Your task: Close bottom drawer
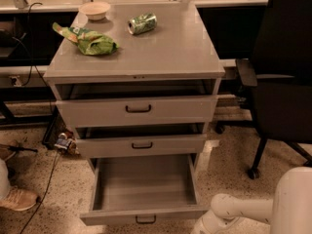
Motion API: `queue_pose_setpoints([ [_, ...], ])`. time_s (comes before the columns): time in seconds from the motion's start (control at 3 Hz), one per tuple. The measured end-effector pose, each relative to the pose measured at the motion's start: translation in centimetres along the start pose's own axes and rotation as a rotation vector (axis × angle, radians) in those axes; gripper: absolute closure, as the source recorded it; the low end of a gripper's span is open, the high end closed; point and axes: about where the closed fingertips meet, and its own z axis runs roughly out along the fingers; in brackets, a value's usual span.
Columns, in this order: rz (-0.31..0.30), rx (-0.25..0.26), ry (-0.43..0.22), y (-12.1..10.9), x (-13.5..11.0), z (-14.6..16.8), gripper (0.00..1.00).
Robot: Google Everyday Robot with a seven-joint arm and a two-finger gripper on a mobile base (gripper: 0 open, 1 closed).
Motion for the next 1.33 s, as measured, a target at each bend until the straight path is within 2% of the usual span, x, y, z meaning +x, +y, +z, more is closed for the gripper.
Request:
queue_pose_setpoints([
  [0.33, 0.001, 0.041, -0.068, -2.9, -0.6, 1.6, 1.00],
  [0.67, -0.065, 0.082, -0.159, -5.7, -3.7, 2.5, 1.00],
  [1.0, -0.156, 0.106, -0.239, -7.3, -7.6, 2.4, 1.00],
  [1.33, -0.234, 0.118, -0.289, -7.8, -10.6, 1.8, 1.00],
])
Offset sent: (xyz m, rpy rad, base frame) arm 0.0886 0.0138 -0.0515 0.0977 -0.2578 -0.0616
